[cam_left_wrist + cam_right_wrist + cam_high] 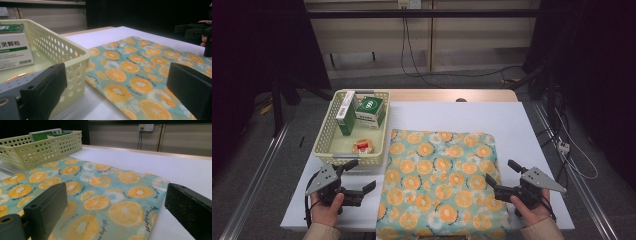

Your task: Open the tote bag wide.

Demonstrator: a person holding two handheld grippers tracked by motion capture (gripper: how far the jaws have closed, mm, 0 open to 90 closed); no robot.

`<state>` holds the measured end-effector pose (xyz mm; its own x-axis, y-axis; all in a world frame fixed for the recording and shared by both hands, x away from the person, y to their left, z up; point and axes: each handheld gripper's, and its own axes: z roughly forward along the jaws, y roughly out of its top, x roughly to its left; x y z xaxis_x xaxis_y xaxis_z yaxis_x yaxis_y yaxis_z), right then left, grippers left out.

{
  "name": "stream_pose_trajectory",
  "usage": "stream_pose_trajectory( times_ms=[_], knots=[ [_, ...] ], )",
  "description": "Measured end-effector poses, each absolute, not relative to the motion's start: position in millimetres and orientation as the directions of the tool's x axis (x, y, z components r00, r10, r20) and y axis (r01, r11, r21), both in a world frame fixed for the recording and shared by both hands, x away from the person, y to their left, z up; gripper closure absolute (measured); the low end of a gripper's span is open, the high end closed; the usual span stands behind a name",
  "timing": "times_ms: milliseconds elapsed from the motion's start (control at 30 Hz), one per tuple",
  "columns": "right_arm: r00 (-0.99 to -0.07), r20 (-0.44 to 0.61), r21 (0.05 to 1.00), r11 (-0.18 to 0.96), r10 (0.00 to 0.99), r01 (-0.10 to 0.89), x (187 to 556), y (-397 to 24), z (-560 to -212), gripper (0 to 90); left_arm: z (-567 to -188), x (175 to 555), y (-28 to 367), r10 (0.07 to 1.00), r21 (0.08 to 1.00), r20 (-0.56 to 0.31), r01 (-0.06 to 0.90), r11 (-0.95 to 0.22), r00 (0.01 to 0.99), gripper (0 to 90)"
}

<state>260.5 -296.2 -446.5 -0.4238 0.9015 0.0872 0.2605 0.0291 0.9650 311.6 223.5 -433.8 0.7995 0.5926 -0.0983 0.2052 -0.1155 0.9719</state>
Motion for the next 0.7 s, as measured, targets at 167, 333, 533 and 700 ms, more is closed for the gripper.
stream_pose_trajectory(
  times_ms=[167,333,533,700],
  knots=[
    [-0.429,0.064,0.958,0.066,0.901,0.28,261.6,-295.8,-446.8,3.6,-434.6,312.3,221.6,0.581,0.97,-0.112,0.215,-0.11,0.806,2.2],
    [-0.435,0.051,0.951,0.09,0.899,0.297,262.7,-296.9,-443.2,4.6,-433.5,312.7,215.2,0.592,0.963,-0.105,0.23,-0.138,0.799,1.7],
    [-0.43,0.062,0.93,0.104,0.9,0.352,264.7,-297.7,-441.9,4.2,-432.1,311.9,206.5,0.567,0.96,-0.098,0.227,-0.162,0.818,2.3],
    [-0.405,0.073,0.889,0.125,0.911,0.44,269.7,-300.8,-444.2,6.9,-433.6,312.8,200.3,0.555,0.952,-0.102,0.243,-0.186,0.825,2.9]
  ],
)
